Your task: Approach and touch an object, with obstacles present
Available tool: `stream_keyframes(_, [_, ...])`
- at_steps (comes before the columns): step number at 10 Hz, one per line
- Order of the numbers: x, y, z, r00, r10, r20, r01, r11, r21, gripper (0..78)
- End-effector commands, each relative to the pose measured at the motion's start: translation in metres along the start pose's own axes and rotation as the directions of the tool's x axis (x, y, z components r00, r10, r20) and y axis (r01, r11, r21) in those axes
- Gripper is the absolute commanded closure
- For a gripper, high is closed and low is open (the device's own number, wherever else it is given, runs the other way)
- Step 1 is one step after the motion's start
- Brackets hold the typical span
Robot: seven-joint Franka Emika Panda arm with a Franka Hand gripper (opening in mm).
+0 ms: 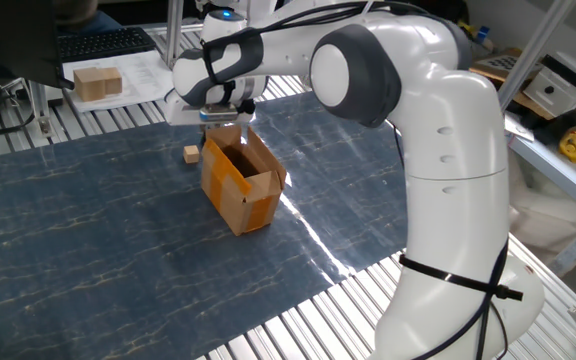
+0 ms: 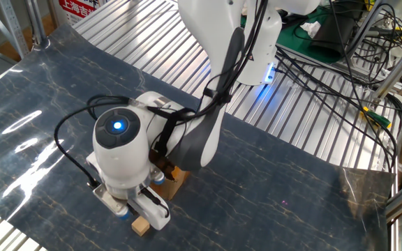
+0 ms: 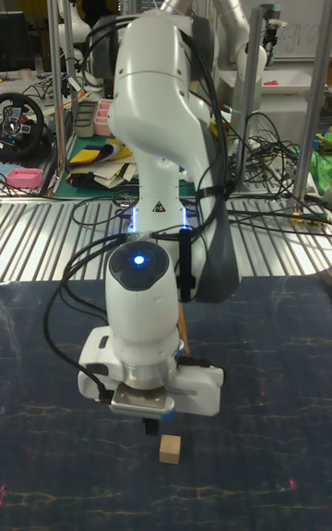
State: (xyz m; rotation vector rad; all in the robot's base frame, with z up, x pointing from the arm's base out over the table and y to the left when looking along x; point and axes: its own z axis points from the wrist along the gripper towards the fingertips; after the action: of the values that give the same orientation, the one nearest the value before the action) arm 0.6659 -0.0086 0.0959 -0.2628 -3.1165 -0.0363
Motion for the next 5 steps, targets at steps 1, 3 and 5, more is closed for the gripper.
stream_keyframes(1, [0.005, -0.007, -0.019, 1.0, -0.007, -0.001, 0.007, 1.0, 0.01, 77.6])
stream_keyframes(3, [0.008, -0.011, -0.028, 1.0, -0.021, -0.012, 0.021, 1.0, 0.016, 77.6])
stream_keyframes(5, [0.015, -0.019, -0.043, 0.998, -0.056, -0.034, 0.057, 0.998, 0.018, 77.6])
